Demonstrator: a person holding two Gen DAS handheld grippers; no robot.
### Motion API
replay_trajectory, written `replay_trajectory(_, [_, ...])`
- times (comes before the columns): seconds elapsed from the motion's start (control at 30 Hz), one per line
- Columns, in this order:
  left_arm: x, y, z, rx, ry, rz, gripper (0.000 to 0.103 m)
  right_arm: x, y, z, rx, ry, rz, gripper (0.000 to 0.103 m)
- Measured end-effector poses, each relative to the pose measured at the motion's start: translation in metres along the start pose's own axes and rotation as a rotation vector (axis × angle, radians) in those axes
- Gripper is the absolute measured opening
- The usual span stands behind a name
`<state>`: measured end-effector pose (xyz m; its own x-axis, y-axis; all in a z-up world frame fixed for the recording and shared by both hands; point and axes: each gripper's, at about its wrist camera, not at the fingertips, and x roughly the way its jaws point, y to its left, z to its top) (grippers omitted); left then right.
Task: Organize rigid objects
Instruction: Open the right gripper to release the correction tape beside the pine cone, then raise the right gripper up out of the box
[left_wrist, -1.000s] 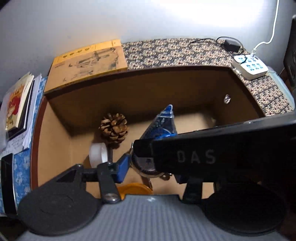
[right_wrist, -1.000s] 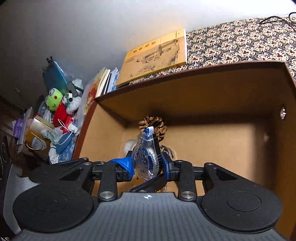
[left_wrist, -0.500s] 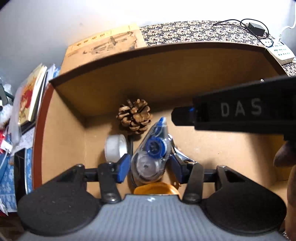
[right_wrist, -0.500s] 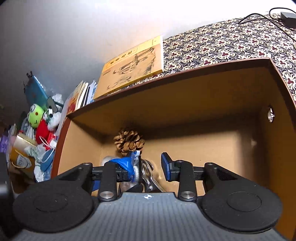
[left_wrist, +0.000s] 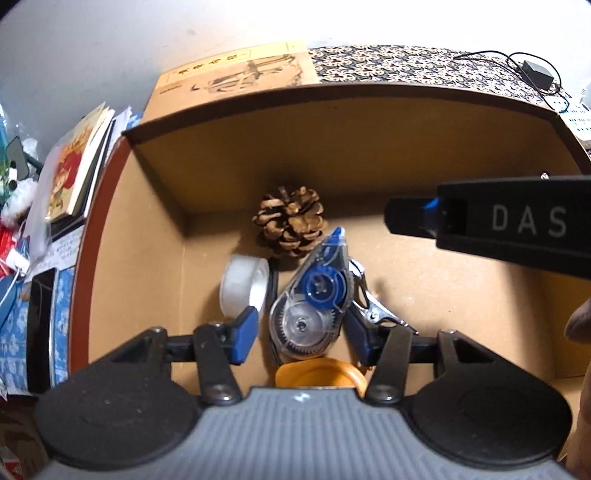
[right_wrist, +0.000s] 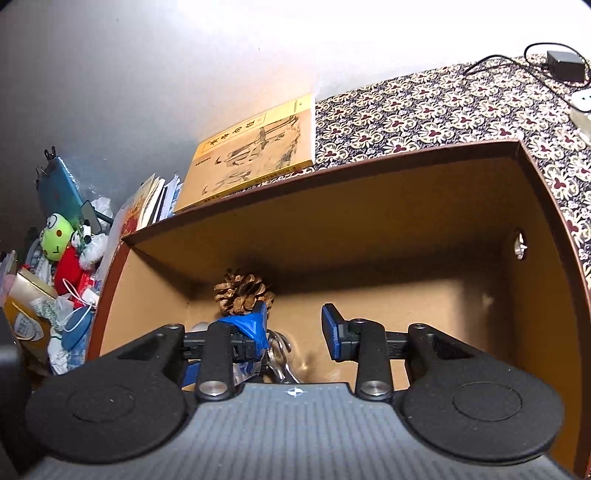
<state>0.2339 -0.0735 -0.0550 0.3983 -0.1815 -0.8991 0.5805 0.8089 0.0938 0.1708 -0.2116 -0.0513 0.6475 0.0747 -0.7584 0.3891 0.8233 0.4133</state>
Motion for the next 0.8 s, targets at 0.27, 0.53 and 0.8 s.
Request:
replay_trajectory(0.27, [0.000, -0.011, -0.005, 0.032, -0.032, 0.076, 0.065, 0.002, 0.004, 0.000, -0.033, -0.021, -0.071, 0.016])
replay_trajectory(0.53, [0.000, -0.011, -0.005, 0.029, -0.028, 0.069, 0.065, 0.007, 0.006, -0.001, -0.053, -0.022, -0.117, 0.016])
replay_trajectory(0.8, [0.002, -0.007, -0.003, 0.017, -0.015, 0.051, 0.070, 0.014, 0.005, -0.001, -0.060, 0.010, -0.117, 0.016])
